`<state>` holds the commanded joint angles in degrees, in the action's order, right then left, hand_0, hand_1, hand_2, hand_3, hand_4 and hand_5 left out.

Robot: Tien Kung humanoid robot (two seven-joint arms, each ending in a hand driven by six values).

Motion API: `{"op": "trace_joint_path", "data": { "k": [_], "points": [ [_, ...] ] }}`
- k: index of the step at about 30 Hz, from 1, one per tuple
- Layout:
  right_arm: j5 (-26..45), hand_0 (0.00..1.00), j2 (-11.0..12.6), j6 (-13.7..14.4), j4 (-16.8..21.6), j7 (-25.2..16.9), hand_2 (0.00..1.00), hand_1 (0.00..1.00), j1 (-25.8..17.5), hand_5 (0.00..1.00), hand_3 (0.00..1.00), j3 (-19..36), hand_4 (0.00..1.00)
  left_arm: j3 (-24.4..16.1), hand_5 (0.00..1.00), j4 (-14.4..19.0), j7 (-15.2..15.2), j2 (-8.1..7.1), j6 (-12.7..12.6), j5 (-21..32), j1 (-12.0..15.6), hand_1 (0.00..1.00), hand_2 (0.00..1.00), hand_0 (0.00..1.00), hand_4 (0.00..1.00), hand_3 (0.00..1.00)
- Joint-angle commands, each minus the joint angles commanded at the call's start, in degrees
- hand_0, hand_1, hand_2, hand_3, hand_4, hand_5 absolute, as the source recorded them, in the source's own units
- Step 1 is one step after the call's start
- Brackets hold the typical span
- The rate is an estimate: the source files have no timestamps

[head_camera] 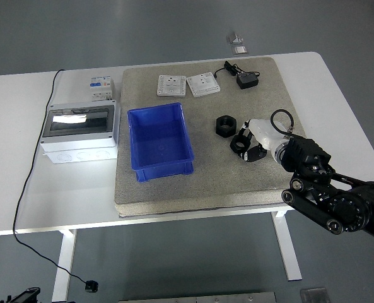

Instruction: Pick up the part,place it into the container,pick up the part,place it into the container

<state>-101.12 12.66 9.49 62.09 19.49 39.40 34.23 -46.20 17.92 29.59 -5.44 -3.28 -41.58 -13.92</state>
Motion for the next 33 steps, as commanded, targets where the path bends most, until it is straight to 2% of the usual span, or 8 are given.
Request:
{"op": "trace_joint_path", "data": {
  "k": [11,16,17,22,23,28,29,33],
  "points": [
    [9.64,0.32,-1.72,10.6,6.03,-9.15,0.344,0.249,9.51,0.002,0.579,-8.28,0.366,-0.28,0.607,-0.06,-0.7,-0.15,-0.3,-0.65,0.02,0.672,0.687,0.67,0.665,0.598],
    [11.15,0.32,-4.79,8.78,2.63,-8.55,0.344,0.249,14.86,0.002,0.579,-15.18,0.366,-0.59,0.607,-0.11,-0.64,-0.14,-0.25,-1.47,-0.33,0.672,0.687,0.67,0.665,0.598],
    [11.32,0.469,-5.13,8.39,1.84,-8.38,0.516,0.388,15.48,0.038,0.622,-16.46,0.396,-0.51,0.602,-0.12,-0.7,-0.13,-0.26,-1.46,-0.4,0.671,0.686,0.667,0.661,0.595],
    [11.25,0.469,-6.4,6.61,-0.28,-8.1,0.516,0.388,17.0,0.038,0.622,-21.78,0.396,-0.16,0.602,-0.2,-1.48,-0.2,-0.77,-0.95,-0.34,0.671,0.686,0.667,0.661,0.595],
    [11.04,0.828,-6.58,6.09,-0.51,-7.97,0.811,0.8,17.09,0.293,0.819,-22.26,0.723,-0.15,0.602,-0.21,-1.56,-0.19,-0.8,-1.01,-0.36,0.669,0.681,0.663,0.66,0.591],
    [9.9,0.828,-6.82,3.49,-0.27,-6.24,0.811,0.8,17.0,0.293,0.819,-22.72,0.723,-0.15,0.602,-0.22,-1.72,-0.2,-0.93,-1.08,-0.34,0.669,0.681,0.663,0.66,0.591],
    [9.77,0.998,-6.8,3.2,-0.04,-5.93,0.922,0.951,16.97,0.375,0.952,-22.66,0.83,-0.19,0.599,-0.22,-1.72,-0.2,-0.94,-1.13,-0.33,0.668,0.677,0.664,0.66,0.589],
    [8.93,0.998,-6.62,2.48,1.04,-4.9,0.922,0.951,16.87,0.375,0.952,-22.11,0.83,-0.48,0.599,-0.23,-1.63,-0.24,-0.94,-1.6,-0.32,0.668,0.677,0.664,0.66,0.589]
  ]
}}
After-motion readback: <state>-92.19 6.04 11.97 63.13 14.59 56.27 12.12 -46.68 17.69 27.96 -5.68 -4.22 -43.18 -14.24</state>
